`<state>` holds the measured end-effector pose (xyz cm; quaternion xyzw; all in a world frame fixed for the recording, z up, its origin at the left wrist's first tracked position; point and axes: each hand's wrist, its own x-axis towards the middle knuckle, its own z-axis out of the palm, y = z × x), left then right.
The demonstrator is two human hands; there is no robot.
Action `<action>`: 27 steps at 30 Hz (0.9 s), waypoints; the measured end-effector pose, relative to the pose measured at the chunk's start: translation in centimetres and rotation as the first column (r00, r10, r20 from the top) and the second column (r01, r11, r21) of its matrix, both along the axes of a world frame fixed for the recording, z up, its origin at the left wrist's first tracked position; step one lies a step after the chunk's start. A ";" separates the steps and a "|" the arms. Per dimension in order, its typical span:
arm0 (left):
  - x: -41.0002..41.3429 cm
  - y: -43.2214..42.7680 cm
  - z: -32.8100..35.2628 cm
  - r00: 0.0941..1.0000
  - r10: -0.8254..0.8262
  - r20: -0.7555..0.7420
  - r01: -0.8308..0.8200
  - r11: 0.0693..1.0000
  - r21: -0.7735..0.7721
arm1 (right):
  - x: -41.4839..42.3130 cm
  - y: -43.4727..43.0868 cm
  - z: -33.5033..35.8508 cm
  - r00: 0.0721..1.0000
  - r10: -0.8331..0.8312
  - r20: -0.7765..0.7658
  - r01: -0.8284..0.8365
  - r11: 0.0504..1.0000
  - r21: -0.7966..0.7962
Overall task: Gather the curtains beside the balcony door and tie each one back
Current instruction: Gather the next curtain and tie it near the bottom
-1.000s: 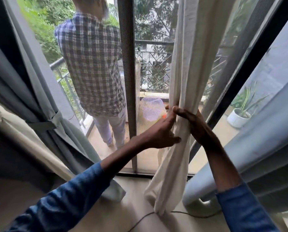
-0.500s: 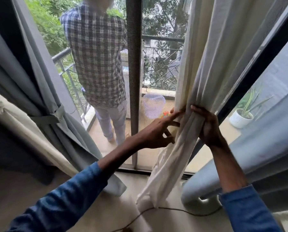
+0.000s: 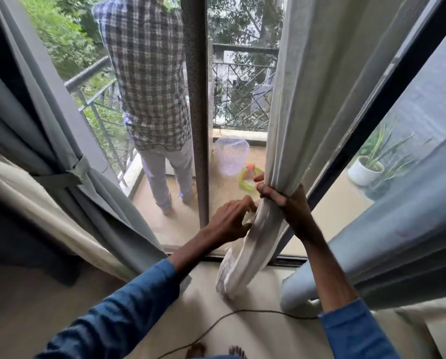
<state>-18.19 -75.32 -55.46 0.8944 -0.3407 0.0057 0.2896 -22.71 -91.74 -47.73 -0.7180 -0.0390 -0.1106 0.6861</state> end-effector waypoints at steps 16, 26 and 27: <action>-2.6 0.1 -6.7 0.996 -0.088 -0.015 0.085 0.986 -0.143 | -6.0 0.2 -8.5 0.966 -0.128 -0.227 0.163 0.976 0.144; -4.1 -0.1 -6.2 0.980 -0.053 -0.190 -0.032 0.909 -0.416 | -6.2 0.2 -9.4 0.943 -0.068 -0.325 0.162 0.949 0.271; -4.1 -0.3 -6.2 0.983 -0.016 -0.182 -0.063 0.905 -0.421 | -6.2 0.1 -9.4 0.941 -0.063 -0.332 0.167 0.941 0.294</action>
